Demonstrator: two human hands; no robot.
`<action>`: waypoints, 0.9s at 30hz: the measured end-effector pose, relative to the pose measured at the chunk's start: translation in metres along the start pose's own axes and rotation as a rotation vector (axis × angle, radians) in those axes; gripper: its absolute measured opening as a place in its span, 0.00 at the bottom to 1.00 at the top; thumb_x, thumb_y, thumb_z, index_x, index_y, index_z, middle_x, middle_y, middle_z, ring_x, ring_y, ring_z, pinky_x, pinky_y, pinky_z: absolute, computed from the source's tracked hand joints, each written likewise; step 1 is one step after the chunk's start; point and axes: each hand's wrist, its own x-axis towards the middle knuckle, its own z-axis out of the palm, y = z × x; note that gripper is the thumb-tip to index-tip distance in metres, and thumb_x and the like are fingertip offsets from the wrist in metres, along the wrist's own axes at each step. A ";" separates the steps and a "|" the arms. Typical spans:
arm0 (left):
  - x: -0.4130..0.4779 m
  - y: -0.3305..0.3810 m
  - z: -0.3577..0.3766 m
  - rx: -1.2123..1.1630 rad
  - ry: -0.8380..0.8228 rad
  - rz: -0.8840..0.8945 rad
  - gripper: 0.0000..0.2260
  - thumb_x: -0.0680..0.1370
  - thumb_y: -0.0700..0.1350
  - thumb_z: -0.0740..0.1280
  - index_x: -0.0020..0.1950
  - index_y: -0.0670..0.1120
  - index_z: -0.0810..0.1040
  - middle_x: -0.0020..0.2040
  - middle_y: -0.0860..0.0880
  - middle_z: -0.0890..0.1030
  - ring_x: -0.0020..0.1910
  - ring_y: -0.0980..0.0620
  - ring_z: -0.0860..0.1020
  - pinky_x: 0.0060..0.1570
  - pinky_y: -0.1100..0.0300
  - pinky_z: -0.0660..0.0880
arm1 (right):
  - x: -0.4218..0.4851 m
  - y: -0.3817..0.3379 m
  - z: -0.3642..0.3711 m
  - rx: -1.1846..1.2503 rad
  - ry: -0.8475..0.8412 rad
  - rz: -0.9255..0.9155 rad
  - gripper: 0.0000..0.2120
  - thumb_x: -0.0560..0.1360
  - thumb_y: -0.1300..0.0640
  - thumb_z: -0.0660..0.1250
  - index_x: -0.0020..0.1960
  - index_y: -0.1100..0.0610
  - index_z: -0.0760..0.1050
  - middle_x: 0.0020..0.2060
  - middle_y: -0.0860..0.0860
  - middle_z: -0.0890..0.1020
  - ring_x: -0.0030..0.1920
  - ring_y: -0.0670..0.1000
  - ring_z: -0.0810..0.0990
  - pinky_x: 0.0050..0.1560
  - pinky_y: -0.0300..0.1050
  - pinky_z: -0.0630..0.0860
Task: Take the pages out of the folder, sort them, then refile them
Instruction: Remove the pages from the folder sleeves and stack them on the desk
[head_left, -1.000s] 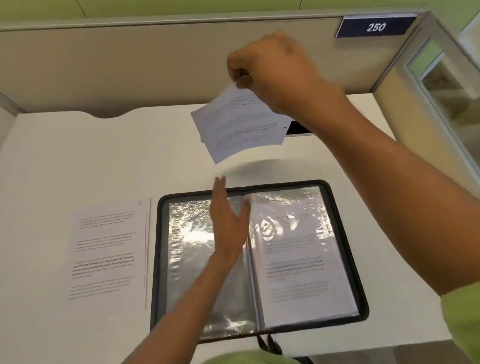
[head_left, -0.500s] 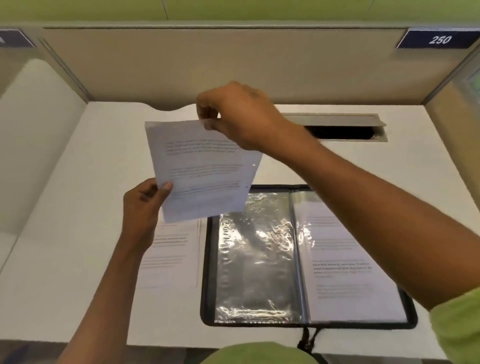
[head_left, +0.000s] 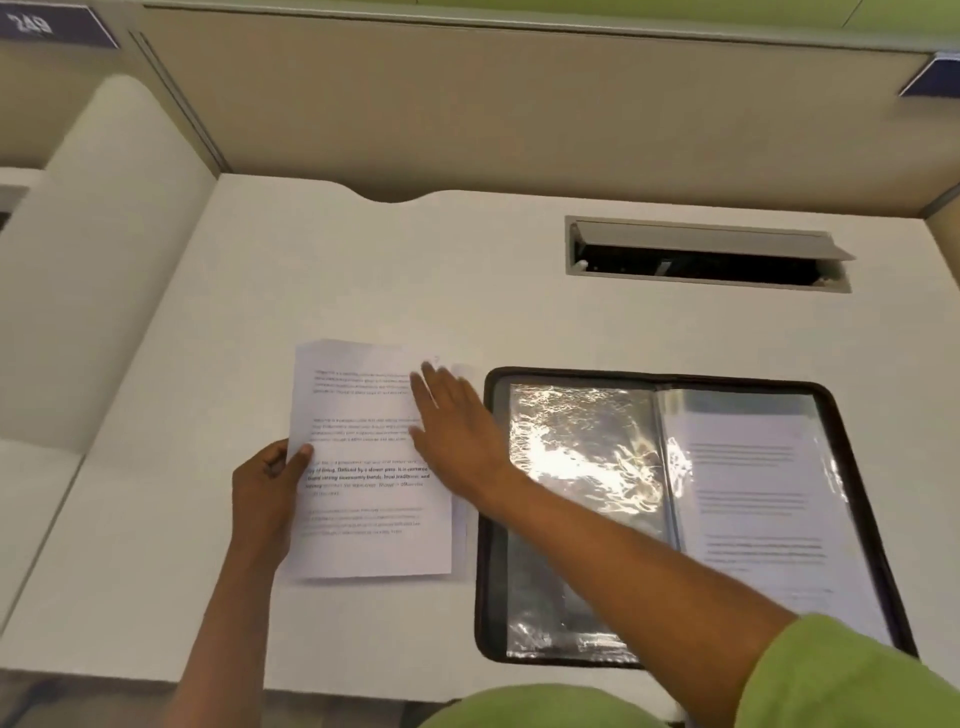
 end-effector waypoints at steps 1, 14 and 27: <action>0.005 -0.006 -0.001 0.032 0.000 -0.007 0.02 0.81 0.40 0.72 0.52 0.43 0.85 0.47 0.48 0.88 0.47 0.48 0.84 0.54 0.53 0.80 | -0.009 -0.003 0.014 -0.015 -0.053 0.011 0.33 0.86 0.46 0.54 0.83 0.61 0.46 0.82 0.60 0.49 0.82 0.59 0.51 0.81 0.54 0.44; 0.024 -0.031 0.011 0.698 0.135 0.227 0.26 0.77 0.44 0.77 0.73 0.41 0.75 0.66 0.40 0.78 0.65 0.38 0.74 0.65 0.44 0.73 | -0.043 -0.028 0.039 0.045 -0.192 0.349 0.36 0.86 0.45 0.52 0.83 0.58 0.37 0.81 0.64 0.41 0.81 0.64 0.51 0.80 0.56 0.54; 0.029 -0.038 0.010 0.708 0.008 0.195 0.28 0.80 0.40 0.72 0.79 0.39 0.68 0.70 0.39 0.70 0.69 0.37 0.71 0.70 0.42 0.72 | -0.050 -0.041 0.033 0.348 -0.089 0.428 0.33 0.84 0.54 0.61 0.82 0.61 0.49 0.81 0.62 0.52 0.78 0.61 0.58 0.75 0.52 0.68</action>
